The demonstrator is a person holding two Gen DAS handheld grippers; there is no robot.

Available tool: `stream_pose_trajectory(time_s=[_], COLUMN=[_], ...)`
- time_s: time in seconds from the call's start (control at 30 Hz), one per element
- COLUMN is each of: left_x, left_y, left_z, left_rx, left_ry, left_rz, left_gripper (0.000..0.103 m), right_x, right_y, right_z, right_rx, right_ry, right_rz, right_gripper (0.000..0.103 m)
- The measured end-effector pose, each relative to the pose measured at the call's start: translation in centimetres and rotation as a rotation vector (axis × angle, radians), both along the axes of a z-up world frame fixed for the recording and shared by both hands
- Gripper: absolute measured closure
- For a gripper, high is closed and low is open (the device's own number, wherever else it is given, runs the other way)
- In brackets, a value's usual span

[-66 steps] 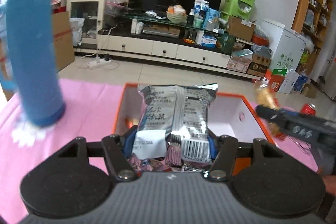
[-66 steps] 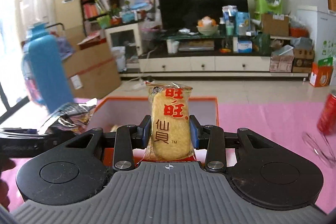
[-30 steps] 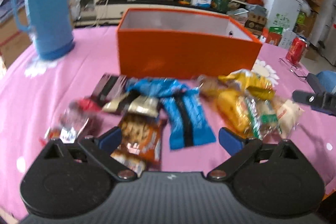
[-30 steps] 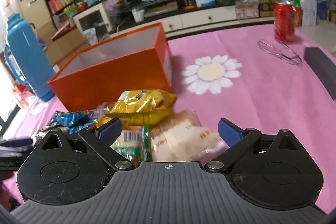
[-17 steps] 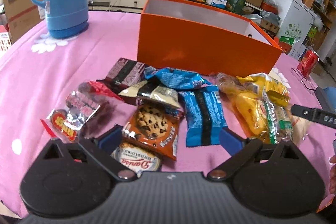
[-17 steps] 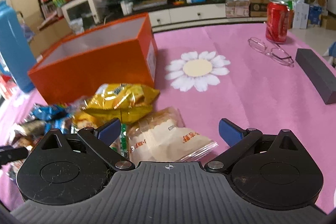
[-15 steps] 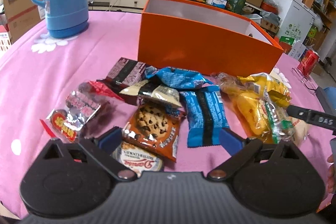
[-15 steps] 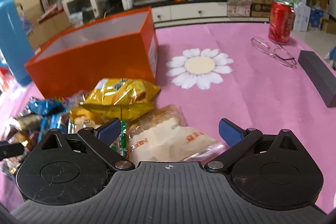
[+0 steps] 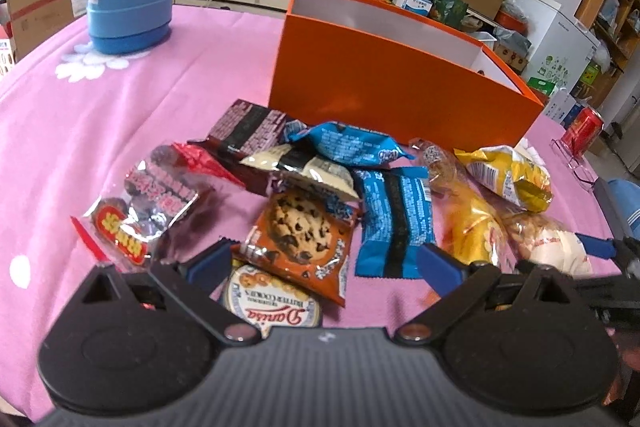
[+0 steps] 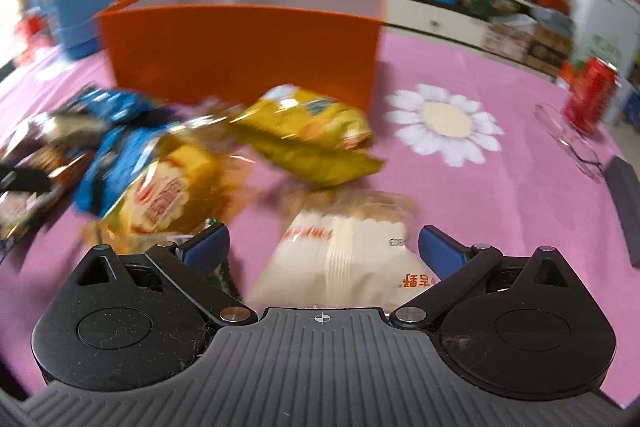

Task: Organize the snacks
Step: 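Return both grippers over the remaining snacks, then grasp the Danisa cookie packet with the left gripper while the right gripper grasps the green-wrapped cake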

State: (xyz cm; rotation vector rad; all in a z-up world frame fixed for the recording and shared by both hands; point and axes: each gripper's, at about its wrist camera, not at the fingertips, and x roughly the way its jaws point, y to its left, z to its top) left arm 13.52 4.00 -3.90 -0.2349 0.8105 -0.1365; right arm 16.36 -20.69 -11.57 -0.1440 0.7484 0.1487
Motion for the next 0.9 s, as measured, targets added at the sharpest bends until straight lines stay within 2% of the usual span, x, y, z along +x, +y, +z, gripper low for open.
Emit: stream_pose_trajectory(time_s=[0.1, 0.27, 0.4, 0.53, 0.57, 0.67, 0.73, 0.8, 0.9], left_x=[-0.4, -2.7, -2.8, -2.0, -1.9, -2.0, -2.1, -2.4, -3.6], left_y=[0.7, 2.9, 2.2, 0.9, 0.7, 0.2, -0.1, 0.0, 0.6], left_z=[0.6, 1.9, 1.1, -0.1, -0.4, -1.0, -1.5, -1.5, -1.1], left_rx=[0.030, 0.123, 0.144, 0.210, 0.214, 0.185, 0.212, 0.221, 0.163], left_ry=[-0.038, -0.128, -0.079, -0.032, -0.030, -0.008, 0.007, 0.014, 0.049], left_rz=[-0.007, -0.015, -0.087, -0.079, -0.083, -0.144, -0.146, -0.145, -0.156], left_gripper=[0.006, 0.005, 0.005, 0.006, 0.011, 0.041, 0.047, 0.047, 0.047], right_x=[-1.2, -1.8, -1.8, -1.7, -1.8, -2.1, -2.2, -2.4, -3.1], right_y=[0.0, -2.9, -5.6, -5.9, -5.7, -5.2, -5.4, -5.8, -6.2], right_z=[0.1, 0.2, 0.6, 0.7, 0.7, 0.7, 0.9, 1.0, 1.4], right_rx=[0.018, 0.050, 0.161, 0.236, 0.229, 0.193, 0.191, 0.208, 0.232], right_ry=[-0.004, -0.027, -0.027, -0.012, -0.012, -0.025, -0.035, -0.042, -0.054], right_rz=[0.055, -0.026, -0.118, -0.117, -0.109, -0.099, -0.111, -0.128, -0.149], right_gripper=[0.011, 0.011, 0.011, 0.011, 0.011, 0.011, 0.011, 0.011, 0.011])
